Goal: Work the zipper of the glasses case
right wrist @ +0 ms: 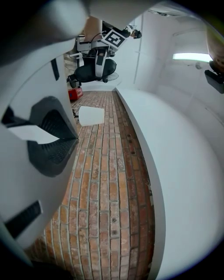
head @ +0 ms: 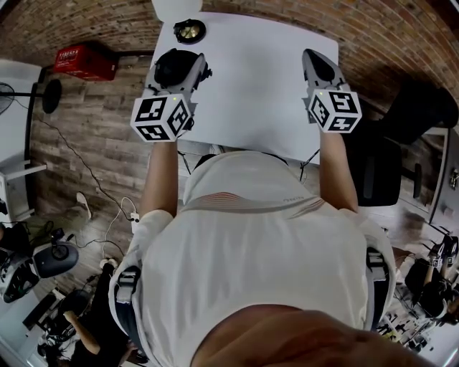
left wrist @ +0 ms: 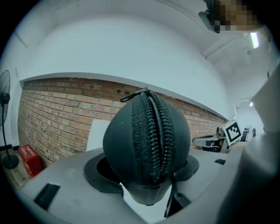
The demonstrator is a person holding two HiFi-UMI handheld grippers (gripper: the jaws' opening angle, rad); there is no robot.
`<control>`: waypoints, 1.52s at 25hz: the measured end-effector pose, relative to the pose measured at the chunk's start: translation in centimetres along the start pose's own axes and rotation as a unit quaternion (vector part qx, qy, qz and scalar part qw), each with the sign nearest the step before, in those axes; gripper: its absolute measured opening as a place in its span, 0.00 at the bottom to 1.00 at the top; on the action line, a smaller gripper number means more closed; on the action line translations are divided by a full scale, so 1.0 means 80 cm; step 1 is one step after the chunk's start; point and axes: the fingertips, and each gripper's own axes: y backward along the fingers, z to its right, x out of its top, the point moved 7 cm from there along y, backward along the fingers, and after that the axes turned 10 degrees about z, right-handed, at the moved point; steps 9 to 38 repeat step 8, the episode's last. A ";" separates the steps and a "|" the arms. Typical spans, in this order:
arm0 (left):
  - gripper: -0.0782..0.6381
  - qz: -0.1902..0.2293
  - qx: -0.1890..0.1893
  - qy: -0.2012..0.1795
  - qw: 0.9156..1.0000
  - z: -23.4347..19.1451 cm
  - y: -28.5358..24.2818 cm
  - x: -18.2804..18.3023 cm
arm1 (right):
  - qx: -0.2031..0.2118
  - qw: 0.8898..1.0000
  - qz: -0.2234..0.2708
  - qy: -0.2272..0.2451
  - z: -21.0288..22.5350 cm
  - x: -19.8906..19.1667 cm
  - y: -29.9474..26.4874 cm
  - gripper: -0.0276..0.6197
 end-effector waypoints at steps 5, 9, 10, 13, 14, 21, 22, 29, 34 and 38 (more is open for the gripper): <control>0.48 -0.001 -0.001 0.000 1.000 0.005 0.003 -0.001 | 0.006 1.000 0.001 -0.001 -0.004 0.000 0.005 0.12; 0.48 -0.002 -0.002 0.001 1.000 0.008 0.005 -0.002 | 0.007 1.000 -0.002 -0.002 -0.006 -0.003 0.008 0.12; 0.48 -0.002 -0.002 0.001 1.000 0.008 0.005 -0.002 | 0.007 1.000 -0.002 -0.002 -0.006 -0.003 0.008 0.12; 0.48 -0.002 -0.002 0.001 1.000 0.008 0.005 -0.002 | 0.007 1.000 -0.002 -0.002 -0.006 -0.003 0.008 0.12; 0.48 -0.002 -0.002 0.001 1.000 0.008 0.005 -0.002 | 0.007 1.000 -0.002 -0.002 -0.006 -0.003 0.008 0.12; 0.48 -0.002 -0.002 0.001 1.000 0.008 0.005 -0.002 | 0.007 1.000 -0.002 -0.002 -0.006 -0.003 0.008 0.12; 0.48 -0.002 -0.002 0.001 1.000 0.008 0.005 -0.002 | 0.007 1.000 -0.002 -0.002 -0.006 -0.003 0.008 0.12; 0.48 -0.002 -0.002 0.001 1.000 0.008 0.005 -0.002 | 0.007 1.000 -0.002 -0.002 -0.006 -0.003 0.008 0.12; 0.48 -0.002 -0.002 0.001 1.000 0.008 0.005 -0.002 | 0.007 1.000 -0.002 -0.002 -0.006 -0.003 0.008 0.12; 0.48 -0.002 -0.002 0.001 1.000 0.008 0.005 -0.002 | 0.007 1.000 -0.002 -0.002 -0.006 -0.003 0.008 0.12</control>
